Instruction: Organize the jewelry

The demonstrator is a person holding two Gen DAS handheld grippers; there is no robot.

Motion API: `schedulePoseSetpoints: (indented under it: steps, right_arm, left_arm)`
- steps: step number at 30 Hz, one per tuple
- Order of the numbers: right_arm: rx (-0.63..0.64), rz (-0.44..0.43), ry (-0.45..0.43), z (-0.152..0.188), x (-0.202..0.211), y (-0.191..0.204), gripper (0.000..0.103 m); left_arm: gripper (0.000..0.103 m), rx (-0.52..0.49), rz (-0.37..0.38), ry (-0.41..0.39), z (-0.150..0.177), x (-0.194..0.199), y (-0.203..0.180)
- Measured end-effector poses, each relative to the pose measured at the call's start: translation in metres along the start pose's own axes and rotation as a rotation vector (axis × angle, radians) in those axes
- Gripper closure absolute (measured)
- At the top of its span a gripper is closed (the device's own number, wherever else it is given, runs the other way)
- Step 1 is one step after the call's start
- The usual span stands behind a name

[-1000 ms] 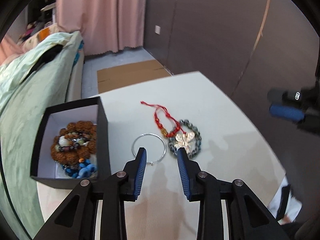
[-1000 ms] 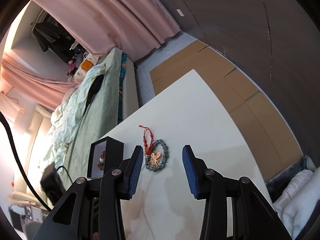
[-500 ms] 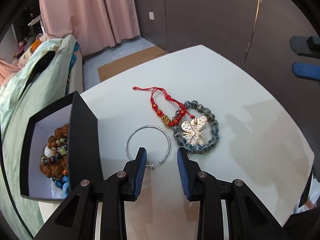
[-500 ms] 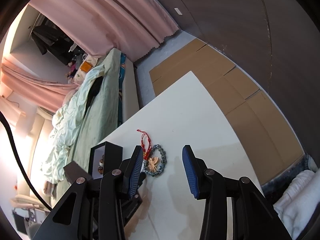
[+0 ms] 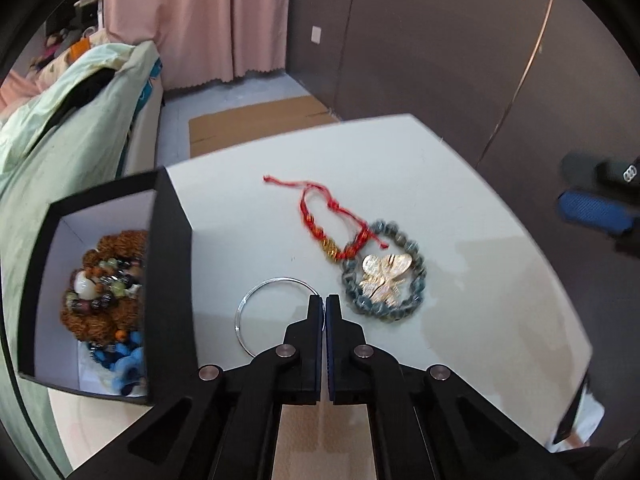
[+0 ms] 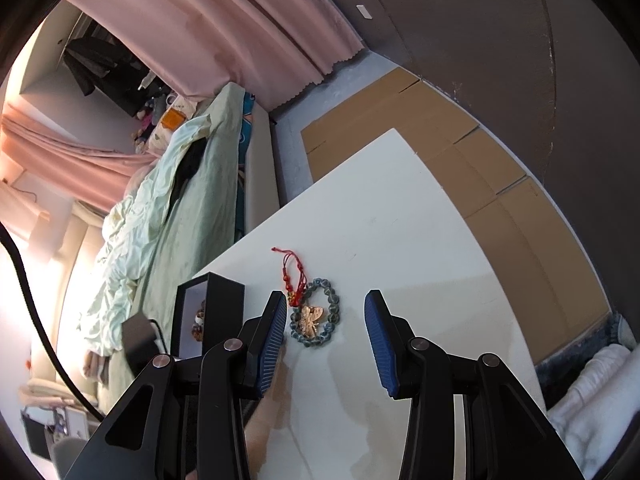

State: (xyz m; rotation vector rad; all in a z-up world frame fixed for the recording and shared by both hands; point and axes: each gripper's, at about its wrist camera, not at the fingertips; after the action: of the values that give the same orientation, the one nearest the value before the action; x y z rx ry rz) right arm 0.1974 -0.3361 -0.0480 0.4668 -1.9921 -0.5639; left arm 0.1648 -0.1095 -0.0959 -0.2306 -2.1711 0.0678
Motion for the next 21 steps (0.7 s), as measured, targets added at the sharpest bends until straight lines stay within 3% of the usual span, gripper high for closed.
schedulePoseSetpoints:
  steps: [15, 18, 21]
  right_arm:
    - [-0.019, -0.044, 0.075, -0.001, -0.053, 0.014, 0.062]
    - [-0.021, -0.033, 0.097, -0.001, -0.067, 0.018, 0.062]
    - [-0.024, -0.031, 0.121, -0.001, -0.080, 0.022, 0.062]
  left_arm:
    - [0.103, 0.122, 0.102, -0.141, -0.013, 0.064, 0.033]
    - [0.103, 0.121, 0.109, -0.143, -0.016, 0.066, 0.038]
    - [0.103, 0.117, 0.119, -0.096, -0.018, 0.058, 0.040]
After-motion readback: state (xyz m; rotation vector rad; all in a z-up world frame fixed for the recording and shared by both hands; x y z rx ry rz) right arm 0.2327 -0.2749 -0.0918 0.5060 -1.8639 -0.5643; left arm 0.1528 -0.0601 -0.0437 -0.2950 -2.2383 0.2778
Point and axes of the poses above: each gripper's, at about its wrist camera, not at the fingertips, and x roughly against the way its jaws point, y to its left, z to its underside
